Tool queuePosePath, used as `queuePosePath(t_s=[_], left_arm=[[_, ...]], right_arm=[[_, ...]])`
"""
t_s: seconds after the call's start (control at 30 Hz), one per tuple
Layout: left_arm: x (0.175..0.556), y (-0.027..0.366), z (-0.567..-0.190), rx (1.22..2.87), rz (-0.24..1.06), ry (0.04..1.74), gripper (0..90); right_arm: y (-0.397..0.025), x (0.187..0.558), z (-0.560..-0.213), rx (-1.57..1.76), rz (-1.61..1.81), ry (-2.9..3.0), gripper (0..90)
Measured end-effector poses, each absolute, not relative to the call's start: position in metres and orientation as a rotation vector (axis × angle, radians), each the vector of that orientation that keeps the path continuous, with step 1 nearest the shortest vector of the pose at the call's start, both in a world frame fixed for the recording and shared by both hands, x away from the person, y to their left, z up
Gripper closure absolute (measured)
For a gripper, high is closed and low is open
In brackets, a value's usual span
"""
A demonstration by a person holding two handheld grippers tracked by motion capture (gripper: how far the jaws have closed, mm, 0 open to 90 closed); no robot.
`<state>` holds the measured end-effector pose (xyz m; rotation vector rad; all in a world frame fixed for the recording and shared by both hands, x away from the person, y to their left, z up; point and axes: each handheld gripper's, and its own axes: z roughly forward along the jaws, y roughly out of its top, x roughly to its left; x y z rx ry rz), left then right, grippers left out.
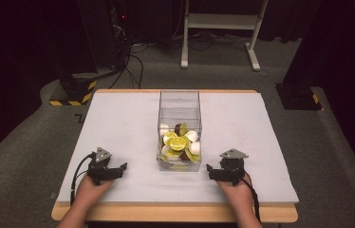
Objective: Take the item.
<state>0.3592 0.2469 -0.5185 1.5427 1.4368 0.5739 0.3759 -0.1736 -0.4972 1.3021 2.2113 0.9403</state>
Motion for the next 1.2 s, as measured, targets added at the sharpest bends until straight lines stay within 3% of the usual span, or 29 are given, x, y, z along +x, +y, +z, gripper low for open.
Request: queuePosePath(t_s=[1.2], left_arm=[[0.359, 0.248, -0.518, 1.555, 0.573, 1.435, 21.7]], right_arm=[[-0.189, 0.372, -0.466, 1.249, 1.092, 2.160, 16.1]])
